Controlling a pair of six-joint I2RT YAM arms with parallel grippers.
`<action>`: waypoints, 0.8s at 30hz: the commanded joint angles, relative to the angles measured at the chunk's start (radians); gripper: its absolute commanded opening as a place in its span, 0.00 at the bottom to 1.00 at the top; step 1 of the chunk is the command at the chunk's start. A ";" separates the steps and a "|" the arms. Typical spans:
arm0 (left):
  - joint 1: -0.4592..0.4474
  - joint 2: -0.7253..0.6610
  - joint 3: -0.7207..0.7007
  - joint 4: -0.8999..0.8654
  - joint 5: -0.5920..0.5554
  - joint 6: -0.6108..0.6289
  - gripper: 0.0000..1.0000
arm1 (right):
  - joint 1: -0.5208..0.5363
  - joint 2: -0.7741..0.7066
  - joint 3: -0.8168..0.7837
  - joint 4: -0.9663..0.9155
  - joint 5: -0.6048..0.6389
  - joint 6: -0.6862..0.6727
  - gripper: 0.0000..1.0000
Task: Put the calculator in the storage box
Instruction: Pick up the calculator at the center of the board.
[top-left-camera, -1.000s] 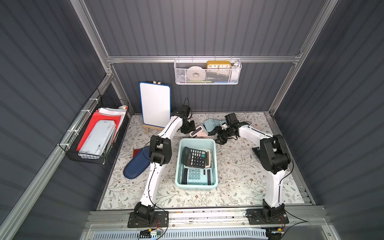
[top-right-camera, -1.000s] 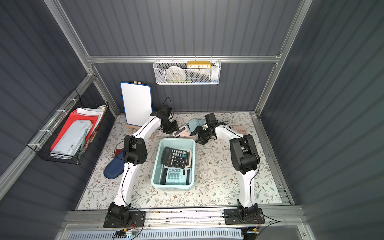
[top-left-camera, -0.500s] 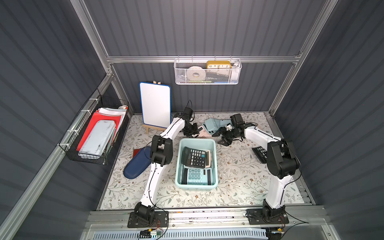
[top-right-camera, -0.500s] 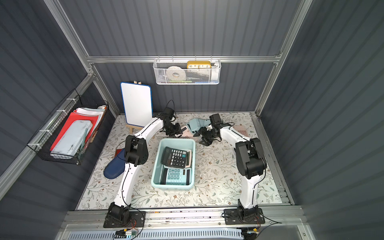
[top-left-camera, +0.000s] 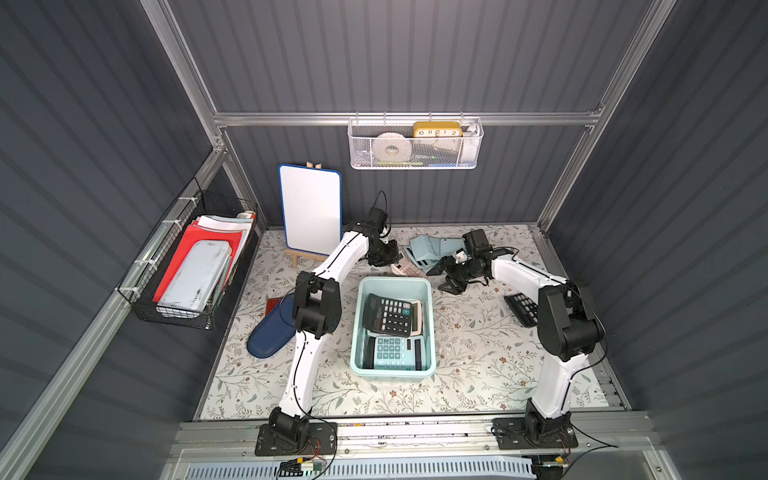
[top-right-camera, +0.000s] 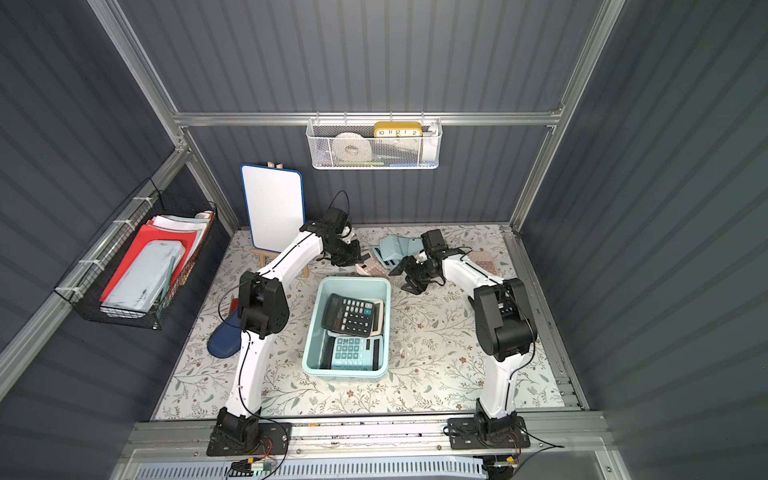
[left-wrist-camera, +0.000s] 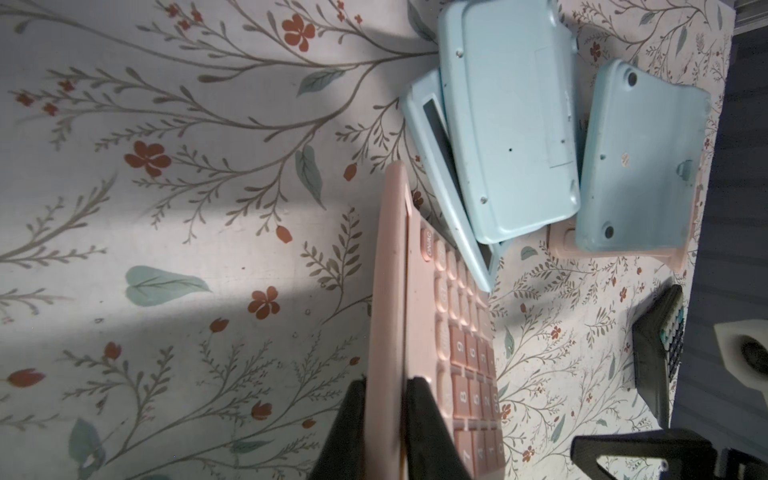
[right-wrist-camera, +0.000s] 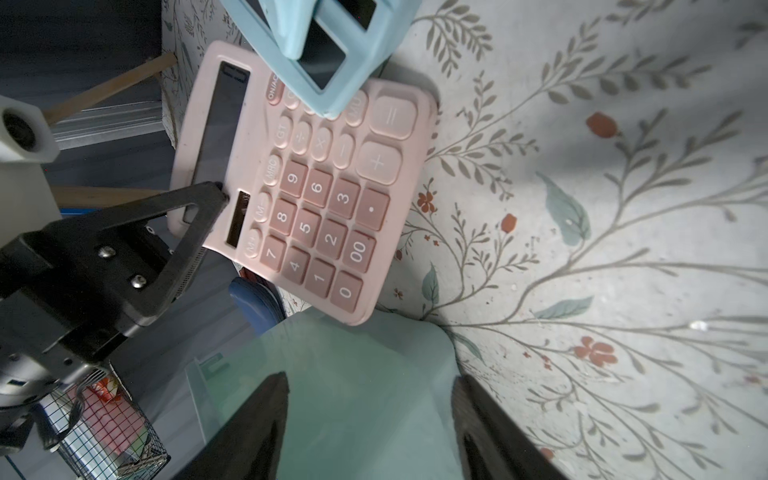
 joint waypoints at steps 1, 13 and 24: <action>0.006 -0.039 0.031 -0.084 -0.078 0.024 0.09 | -0.003 -0.046 -0.006 -0.006 0.018 0.009 0.67; 0.005 -0.095 0.183 -0.115 -0.191 -0.026 0.08 | -0.015 -0.100 0.033 0.012 0.045 0.060 0.70; 0.009 -0.220 0.174 -0.073 -0.124 -0.096 0.08 | -0.020 -0.163 0.023 0.117 -0.006 0.140 0.77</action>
